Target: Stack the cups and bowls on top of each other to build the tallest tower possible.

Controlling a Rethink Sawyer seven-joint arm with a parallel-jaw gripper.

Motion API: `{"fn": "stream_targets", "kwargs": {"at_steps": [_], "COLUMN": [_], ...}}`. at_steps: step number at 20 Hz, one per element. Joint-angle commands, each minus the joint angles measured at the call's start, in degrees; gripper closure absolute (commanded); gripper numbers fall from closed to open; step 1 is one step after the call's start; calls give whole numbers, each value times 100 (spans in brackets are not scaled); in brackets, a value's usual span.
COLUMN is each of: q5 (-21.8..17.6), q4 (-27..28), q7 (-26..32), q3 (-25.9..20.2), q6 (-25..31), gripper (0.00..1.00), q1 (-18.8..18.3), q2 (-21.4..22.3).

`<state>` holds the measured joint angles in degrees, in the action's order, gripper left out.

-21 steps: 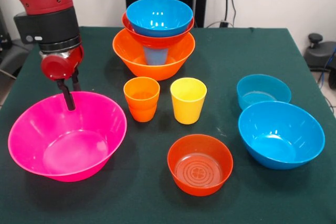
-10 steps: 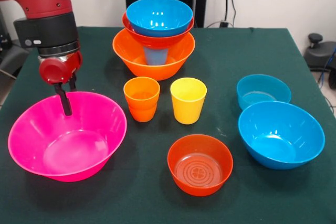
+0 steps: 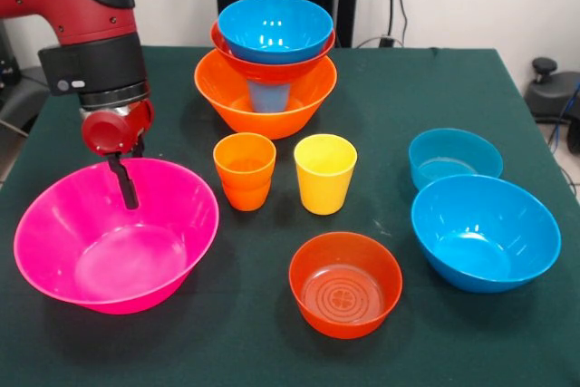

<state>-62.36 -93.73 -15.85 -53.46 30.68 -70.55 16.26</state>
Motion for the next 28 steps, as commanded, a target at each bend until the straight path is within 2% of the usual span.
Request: {"fn": "stream_targets", "kwargs": {"at_steps": [1,3,4,5,7,8,10,15,19,21,23,28], "q5": [-586,-931,-1103,-921,-393,-359,-472,-425,-366,-187,31,193], "q4": [-49,-2,21,5,-42,-51,-94,-90,-313,-544,-860,-1520], "q7": [936,465,229,180,371,339,697,517,255,258,279,-63], "q3": [413,676,807,745,445,424,337,436,523,405,144,80], "q6": [-241,-272,-288,-265,-290,-337,-390,-374,-239,-159,-238,-209], "gripper": [0,0,100,100,100,100,100,100,100,100,100,100], "q1": [265,602,771,661,223,191,215,260,310,168,-133,-261], "q2": [-178,95,232,168,-256,-278,-236,-217,195,417,616,1565]}}
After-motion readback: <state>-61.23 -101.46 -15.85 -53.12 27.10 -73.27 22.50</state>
